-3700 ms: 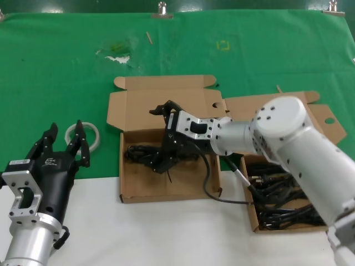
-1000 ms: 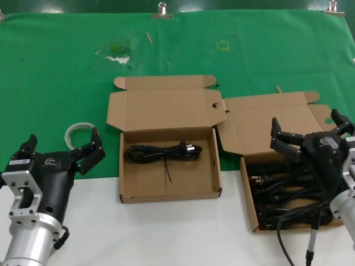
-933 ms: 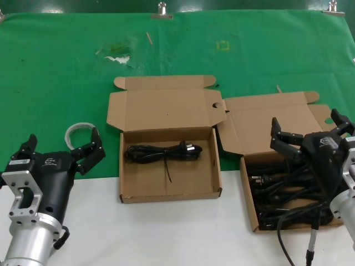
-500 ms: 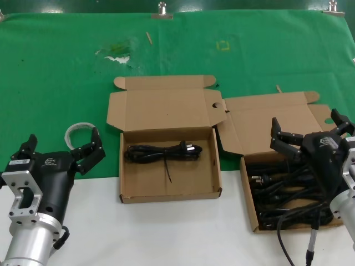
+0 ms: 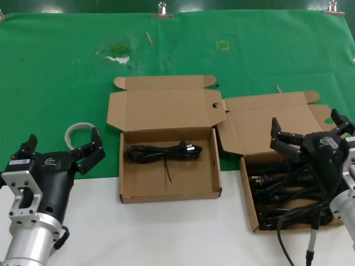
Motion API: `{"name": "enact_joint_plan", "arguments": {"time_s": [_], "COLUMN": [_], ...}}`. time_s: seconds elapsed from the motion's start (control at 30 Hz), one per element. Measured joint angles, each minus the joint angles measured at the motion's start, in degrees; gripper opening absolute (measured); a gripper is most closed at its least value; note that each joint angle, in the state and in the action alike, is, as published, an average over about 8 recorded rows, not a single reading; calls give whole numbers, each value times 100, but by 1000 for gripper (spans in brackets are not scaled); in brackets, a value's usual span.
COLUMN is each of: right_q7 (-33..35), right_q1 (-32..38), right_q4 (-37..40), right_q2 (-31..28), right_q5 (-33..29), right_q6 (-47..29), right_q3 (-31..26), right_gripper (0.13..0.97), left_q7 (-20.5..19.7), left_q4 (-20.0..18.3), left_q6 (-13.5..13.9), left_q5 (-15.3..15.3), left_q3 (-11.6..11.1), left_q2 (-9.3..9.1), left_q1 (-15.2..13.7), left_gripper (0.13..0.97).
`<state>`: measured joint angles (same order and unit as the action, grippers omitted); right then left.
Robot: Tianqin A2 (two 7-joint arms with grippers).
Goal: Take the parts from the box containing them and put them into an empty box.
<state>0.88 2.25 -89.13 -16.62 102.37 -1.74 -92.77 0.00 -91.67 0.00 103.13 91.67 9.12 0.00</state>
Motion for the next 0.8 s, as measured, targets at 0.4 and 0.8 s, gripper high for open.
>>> {"name": "enact_joint_plan", "arguments": {"time_s": [0.4, 0.8], "right_q7": [0, 0], "right_q1": [0, 0], "right_q4": [0, 0], "right_q2": [0, 0], "right_q5": [0, 0], "right_q6": [0, 0], "right_q3": [0, 0], "right_gripper": [966, 966], "left_q7": [0, 0], "left_q4": [0, 0], "left_q6": [0, 0], "left_q5": [0, 0], "left_q3": [0, 0], "left_q2": [0, 0], "left_q1": [0, 0], "left_gripper": [966, 966]}}
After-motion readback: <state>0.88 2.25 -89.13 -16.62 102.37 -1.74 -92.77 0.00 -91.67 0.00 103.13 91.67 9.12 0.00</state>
